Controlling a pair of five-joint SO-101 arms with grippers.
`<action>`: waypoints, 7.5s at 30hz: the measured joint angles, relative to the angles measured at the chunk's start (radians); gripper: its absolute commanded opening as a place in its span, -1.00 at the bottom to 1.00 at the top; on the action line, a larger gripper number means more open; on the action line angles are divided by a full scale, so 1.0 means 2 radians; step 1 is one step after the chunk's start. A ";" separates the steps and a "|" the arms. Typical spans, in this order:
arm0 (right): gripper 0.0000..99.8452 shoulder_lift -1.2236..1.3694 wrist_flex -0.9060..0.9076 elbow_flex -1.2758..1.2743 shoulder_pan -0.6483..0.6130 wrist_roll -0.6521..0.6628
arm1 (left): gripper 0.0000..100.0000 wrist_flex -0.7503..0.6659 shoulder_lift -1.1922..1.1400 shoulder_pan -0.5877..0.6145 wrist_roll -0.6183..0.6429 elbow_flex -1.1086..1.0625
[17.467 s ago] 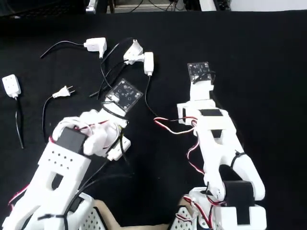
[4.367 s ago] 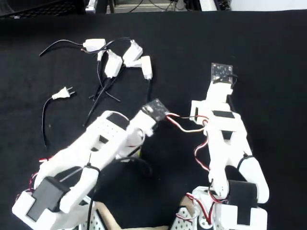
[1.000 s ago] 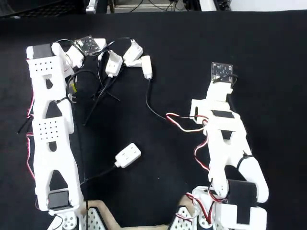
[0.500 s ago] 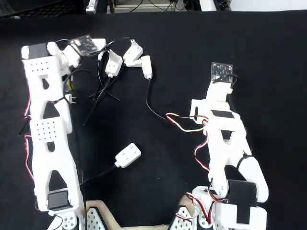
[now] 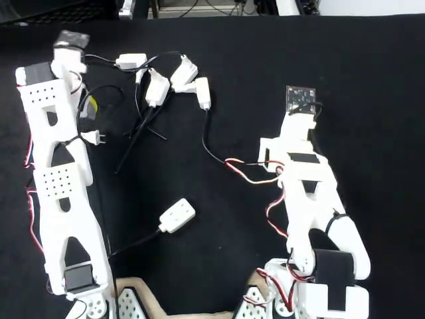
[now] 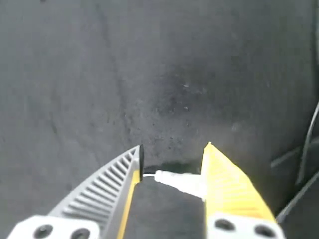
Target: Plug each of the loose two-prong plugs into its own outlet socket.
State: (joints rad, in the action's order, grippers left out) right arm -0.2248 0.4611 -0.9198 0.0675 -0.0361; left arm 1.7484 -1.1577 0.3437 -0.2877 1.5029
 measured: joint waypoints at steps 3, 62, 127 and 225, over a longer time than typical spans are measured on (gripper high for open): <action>-0.97 0.000 0.000 0.000 0.000 0.000 | -0.60 0.002 0.000 0.002 0.134 0.000; -0.97 0.000 0.000 0.000 0.000 0.013 | -0.76 -0.049 0.131 -0.025 -0.588 -0.320; -0.97 0.000 -0.009 0.000 0.000 0.013 | -0.94 -0.018 0.073 -0.055 -0.578 -0.229; -0.97 0.000 -0.035 0.000 0.119 -0.097 | -0.70 -0.003 0.131 -0.394 -0.194 -0.311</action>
State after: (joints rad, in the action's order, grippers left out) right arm -0.2248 0.3920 -0.9198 0.3053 -0.2294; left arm 1.7423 -0.8953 -0.4434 -0.6759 0.8815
